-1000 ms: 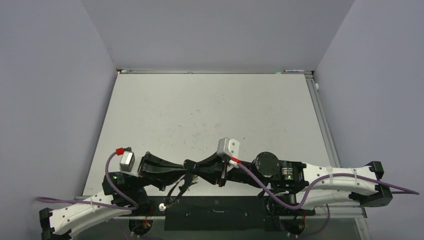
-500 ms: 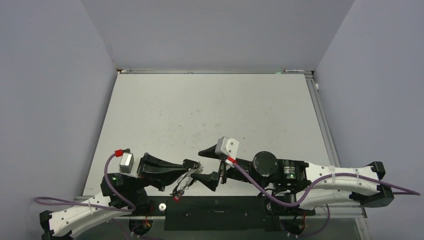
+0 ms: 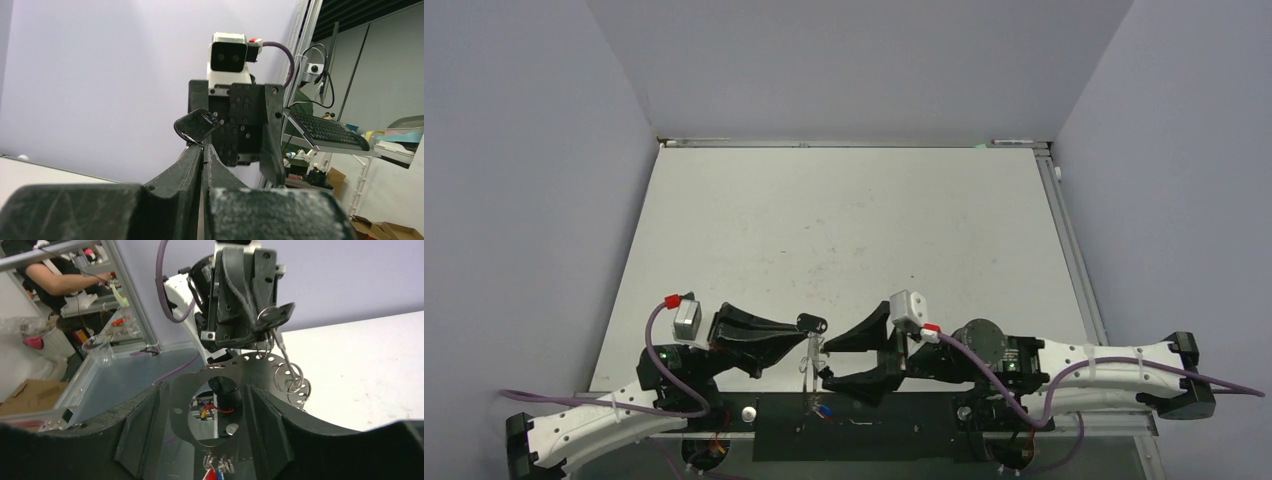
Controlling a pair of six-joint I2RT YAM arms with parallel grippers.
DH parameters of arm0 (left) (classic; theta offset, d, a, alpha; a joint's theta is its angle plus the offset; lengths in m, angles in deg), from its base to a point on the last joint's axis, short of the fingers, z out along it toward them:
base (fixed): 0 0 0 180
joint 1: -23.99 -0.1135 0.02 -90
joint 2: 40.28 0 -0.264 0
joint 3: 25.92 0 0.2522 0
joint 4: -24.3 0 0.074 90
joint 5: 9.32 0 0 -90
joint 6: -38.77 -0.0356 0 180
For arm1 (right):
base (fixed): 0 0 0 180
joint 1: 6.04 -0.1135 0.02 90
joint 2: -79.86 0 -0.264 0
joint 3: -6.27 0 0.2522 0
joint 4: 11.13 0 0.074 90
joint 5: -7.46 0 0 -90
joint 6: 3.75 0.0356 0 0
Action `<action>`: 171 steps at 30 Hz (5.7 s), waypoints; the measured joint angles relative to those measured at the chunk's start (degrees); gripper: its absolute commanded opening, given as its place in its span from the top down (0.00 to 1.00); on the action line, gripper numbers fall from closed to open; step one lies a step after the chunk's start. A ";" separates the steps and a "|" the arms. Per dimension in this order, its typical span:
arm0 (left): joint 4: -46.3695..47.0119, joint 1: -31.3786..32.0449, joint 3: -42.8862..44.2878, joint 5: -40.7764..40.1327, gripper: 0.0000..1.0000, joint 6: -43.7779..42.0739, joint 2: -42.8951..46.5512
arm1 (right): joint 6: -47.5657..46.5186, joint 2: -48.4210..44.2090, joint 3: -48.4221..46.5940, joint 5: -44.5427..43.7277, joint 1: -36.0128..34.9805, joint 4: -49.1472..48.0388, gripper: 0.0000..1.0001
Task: Put the keys on the keyring
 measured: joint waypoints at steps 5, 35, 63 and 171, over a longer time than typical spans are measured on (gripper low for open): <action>4.42 0.02 0.00 0.68 1.00 2.12 -2.29 | 0.96 5.92 0.00 2.58 0.90 -2.14 0.42; 11.58 0.07 -0.37 3.02 1.00 5.44 -4.79 | 1.29 6.75 -5.22 1.18 2.60 -3.78 0.56; 12.52 0.07 -0.37 3.37 1.00 5.03 -5.22 | 1.36 8.96 -7.13 -1.38 2.97 -3.58 0.95; -65.61 1.25 31.61 -15.10 0.92 -58.97 -15.26 | -5.55 14.60 -14.47 -35.43 2.10 21.24 0.95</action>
